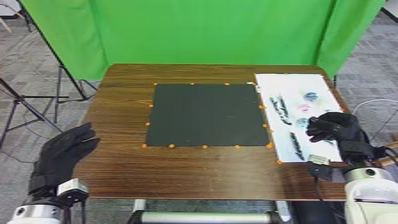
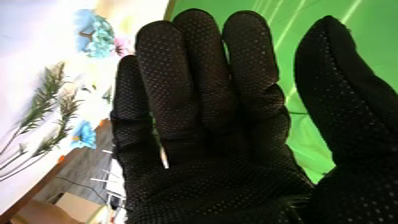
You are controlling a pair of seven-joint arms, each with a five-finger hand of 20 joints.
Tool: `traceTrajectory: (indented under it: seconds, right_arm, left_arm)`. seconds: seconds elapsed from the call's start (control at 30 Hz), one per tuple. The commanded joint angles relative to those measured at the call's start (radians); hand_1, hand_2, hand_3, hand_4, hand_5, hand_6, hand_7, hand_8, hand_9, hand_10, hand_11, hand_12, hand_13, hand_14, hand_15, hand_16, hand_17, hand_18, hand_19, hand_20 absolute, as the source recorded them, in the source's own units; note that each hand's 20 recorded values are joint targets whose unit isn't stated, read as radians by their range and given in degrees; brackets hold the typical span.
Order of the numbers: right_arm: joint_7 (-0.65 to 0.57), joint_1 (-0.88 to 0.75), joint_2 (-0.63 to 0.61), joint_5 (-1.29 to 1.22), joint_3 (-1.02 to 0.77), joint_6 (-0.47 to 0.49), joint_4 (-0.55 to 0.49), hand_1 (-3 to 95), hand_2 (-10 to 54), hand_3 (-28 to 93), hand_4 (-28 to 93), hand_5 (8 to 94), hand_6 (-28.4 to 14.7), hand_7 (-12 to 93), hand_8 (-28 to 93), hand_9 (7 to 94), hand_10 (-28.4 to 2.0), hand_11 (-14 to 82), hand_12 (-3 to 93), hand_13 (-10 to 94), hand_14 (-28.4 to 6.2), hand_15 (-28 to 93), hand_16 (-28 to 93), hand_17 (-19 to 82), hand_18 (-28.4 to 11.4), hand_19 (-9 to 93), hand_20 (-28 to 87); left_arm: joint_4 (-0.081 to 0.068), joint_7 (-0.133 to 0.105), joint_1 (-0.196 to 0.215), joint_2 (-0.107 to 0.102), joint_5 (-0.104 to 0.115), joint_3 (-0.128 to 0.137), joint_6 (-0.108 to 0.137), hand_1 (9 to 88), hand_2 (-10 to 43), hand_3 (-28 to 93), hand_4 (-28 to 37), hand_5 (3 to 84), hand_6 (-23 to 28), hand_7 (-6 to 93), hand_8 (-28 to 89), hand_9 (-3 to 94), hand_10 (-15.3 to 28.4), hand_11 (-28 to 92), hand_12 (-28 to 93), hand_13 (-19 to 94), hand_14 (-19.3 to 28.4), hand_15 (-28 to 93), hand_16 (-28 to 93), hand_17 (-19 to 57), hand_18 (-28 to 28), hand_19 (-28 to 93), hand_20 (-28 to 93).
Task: Arrange flowers
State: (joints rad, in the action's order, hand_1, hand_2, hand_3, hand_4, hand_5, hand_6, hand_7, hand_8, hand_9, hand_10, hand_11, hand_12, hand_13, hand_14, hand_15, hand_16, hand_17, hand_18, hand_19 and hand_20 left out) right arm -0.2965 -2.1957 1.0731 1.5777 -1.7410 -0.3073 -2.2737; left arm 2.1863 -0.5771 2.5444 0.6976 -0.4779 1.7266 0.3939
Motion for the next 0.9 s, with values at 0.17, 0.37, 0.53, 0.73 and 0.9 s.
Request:
traceTrajectory:
  seconds: [0.17, 0.37, 0.53, 0.73, 0.9]
  right_arm:
    - [-0.150, -0.012, -0.017, 0.183, 0.026, -0.029, -0.027, 36.4, -6.2, 76, -28, 58.1, 0.7, 52, -4, 68.3, -13.9, 39.1, 21.8, 60, -12.8, 73, 23, 24, -19.8, 72, 27]
    - [-0.382, 0.027, -0.086, 0.476, 0.129, -0.075, -0.026, 35.9, -9.3, 76, -28, 61.2, 0.2, 47, -2, 66.1, -14.6, 51.1, 24.9, 62, -12.4, 82, 29, 29, -20.6, 78, 27]
    - [-0.472, 0.066, -0.126, 0.603, 0.190, 0.008, -0.013, 35.1, -9.5, 78, -27, 62.3, -2.1, 44, -1, 64.5, -15.6, 53.5, 26.0, 62, -12.6, 83, 29, 31, -21.5, 82, 25]
    - [-0.501, 0.120, -0.167, 0.719, 0.266, 0.118, 0.024, 34.2, -9.5, 78, -27, 64.2, -3.5, 41, -9, 64.3, -17.3, 54.0, 25.5, 62, -13.1, 82, 28, 32, -22.7, 84, 21]
    - [-0.525, 0.170, -0.193, 0.771, 0.342, 0.161, 0.069, 34.4, -9.5, 77, -26, 67.4, -3.4, 40, -9, 67.2, -17.2, 52.0, 24.9, 64, -13.0, 80, 27, 33, -23.3, 86, 18]
  left_arm:
    - [0.006, 0.017, 0.014, 0.010, -0.011, 0.001, -0.009, 26.8, 3.0, 81, -21.5, 42.3, 11.8, 19.4, -11, 35.2, 20.3, 35, 9, 25, 26.7, 65, -14, -8.7, 23.0, 60, 18]
    - [0.006, 0.026, 0.010, 0.015, -0.016, 0.004, -0.013, 26.8, 3.0, 81, -21.5, 42.3, 11.8, 19.4, -11, 35.2, 20.3, 35, 10, 25, 26.7, 65, -14, -8.8, 22.9, 60, 17]
    - [0.007, 0.033, 0.012, 0.016, -0.021, 0.008, -0.016, 26.8, 3.0, 81, -21.5, 42.2, 11.8, 19.4, -11, 35.2, 20.4, 35, 10, 25, 26.7, 65, -14, -8.8, 22.9, 60, 17]
    - [0.006, 0.046, -0.002, 0.014, -0.029, 0.004, -0.020, 26.8, 3.0, 81, -21.5, 42.3, 11.7, 19.5, -11, 35.2, 20.3, 35, 10, 25, 26.7, 65, -14, -8.8, 22.8, 60, 17]
    - [0.007, 0.053, -0.006, 0.013, -0.032, 0.003, -0.021, 26.8, 3.0, 81, -21.5, 42.3, 11.8, 19.5, -11, 35.2, 20.4, 35, 10, 25, 26.7, 65, -14, -8.8, 22.9, 60, 17]
